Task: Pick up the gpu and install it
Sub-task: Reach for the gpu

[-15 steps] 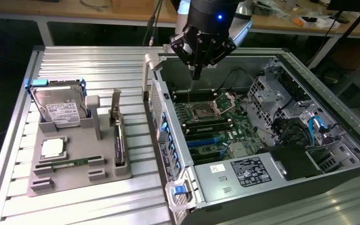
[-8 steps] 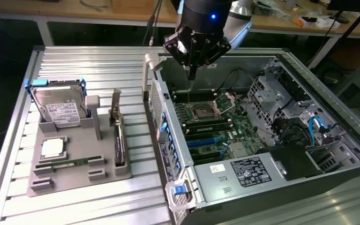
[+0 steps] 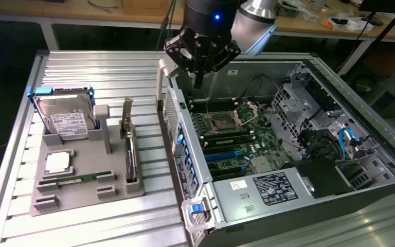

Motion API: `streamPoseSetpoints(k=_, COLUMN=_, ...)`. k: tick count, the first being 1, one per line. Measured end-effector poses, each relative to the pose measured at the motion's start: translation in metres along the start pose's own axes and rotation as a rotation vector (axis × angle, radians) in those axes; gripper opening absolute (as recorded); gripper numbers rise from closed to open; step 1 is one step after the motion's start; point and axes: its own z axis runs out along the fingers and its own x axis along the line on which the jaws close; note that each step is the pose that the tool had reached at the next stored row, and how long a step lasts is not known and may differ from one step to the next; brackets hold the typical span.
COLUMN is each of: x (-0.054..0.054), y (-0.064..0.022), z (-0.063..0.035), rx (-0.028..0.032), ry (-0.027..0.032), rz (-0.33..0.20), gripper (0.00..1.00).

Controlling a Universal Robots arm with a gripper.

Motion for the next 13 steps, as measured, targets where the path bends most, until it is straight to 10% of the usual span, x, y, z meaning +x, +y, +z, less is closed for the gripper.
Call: streamPoseSetpoints(k=13, x=0.039, y=-0.0029, z=-0.0020, rx=0.0000, ry=-0.0002, rz=0.000, gripper=0.11)
